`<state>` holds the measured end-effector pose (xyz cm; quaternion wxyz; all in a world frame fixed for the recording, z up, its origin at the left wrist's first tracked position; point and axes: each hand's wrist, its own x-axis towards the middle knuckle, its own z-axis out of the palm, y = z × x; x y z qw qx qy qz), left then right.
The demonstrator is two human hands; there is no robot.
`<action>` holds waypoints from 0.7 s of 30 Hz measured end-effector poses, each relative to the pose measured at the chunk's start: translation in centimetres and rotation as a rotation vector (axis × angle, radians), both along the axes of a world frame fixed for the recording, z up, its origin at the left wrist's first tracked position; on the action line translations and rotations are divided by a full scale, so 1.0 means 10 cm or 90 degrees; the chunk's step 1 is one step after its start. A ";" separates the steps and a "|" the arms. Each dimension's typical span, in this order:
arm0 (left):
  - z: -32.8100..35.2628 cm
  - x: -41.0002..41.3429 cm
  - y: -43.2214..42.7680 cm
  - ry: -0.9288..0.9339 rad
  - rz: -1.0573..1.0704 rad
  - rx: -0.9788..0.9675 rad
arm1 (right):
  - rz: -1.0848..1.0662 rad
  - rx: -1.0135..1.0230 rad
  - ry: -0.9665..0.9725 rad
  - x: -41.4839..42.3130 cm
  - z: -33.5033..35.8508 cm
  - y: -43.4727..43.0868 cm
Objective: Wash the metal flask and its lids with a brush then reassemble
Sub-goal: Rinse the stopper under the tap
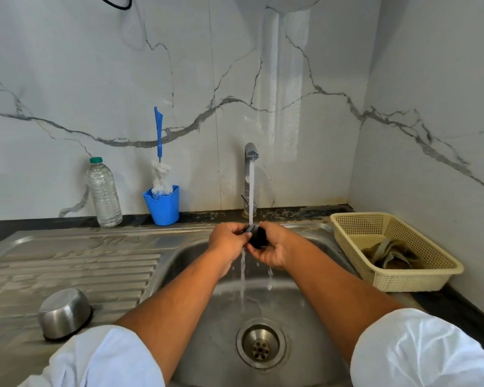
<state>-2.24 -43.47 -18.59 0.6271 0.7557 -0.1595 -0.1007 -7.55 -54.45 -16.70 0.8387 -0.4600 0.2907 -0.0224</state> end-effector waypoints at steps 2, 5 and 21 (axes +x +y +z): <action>0.00 0.00 0.00 0.004 -0.007 -0.013 | -0.015 0.002 -0.024 -0.02 -0.01 0.00; 0.00 0.00 0.01 0.006 -0.012 -0.030 | -0.033 0.015 -0.044 -0.02 -0.03 -0.01; 0.00 0.08 0.15 0.074 -0.017 0.032 | -0.005 -0.179 -0.045 0.07 -0.12 0.00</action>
